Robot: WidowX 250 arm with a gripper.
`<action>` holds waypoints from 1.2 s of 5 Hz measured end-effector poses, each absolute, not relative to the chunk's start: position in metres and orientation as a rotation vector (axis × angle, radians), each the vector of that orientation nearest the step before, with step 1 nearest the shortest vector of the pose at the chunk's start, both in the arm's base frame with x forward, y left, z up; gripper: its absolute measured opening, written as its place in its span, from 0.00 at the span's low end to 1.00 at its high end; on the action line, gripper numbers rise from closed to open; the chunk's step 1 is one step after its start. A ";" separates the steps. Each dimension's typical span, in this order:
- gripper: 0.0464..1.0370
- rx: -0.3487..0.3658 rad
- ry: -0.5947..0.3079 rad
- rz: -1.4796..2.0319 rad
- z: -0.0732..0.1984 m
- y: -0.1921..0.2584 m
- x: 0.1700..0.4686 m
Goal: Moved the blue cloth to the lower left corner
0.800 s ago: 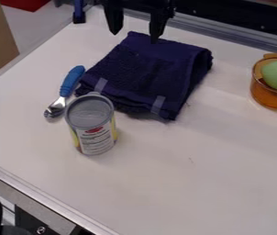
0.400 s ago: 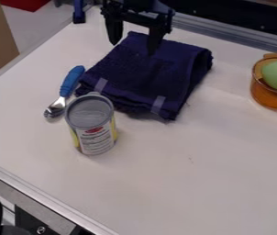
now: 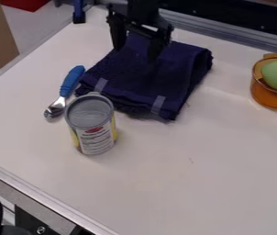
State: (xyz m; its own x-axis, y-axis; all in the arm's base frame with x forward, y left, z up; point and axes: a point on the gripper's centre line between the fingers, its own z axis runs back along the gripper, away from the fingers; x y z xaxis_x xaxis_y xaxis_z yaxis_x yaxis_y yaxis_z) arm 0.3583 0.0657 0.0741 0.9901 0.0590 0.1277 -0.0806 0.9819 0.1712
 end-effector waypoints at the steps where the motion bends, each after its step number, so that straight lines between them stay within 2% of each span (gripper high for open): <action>1: 0.96 0.138 -0.149 0.047 0.059 0.062 0.367; 4: 0.95 0.118 -0.077 0.048 0.025 0.061 0.378; 5: 0.91 0.093 -0.091 0.026 0.021 0.061 0.380; 6: 0.64 0.081 -0.107 0.033 0.019 0.062 0.382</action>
State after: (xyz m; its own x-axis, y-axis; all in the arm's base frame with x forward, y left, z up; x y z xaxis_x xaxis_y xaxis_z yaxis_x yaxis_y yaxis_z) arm 0.3817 0.0621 0.0190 0.9938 0.0286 0.1075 -0.0372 0.9962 0.0789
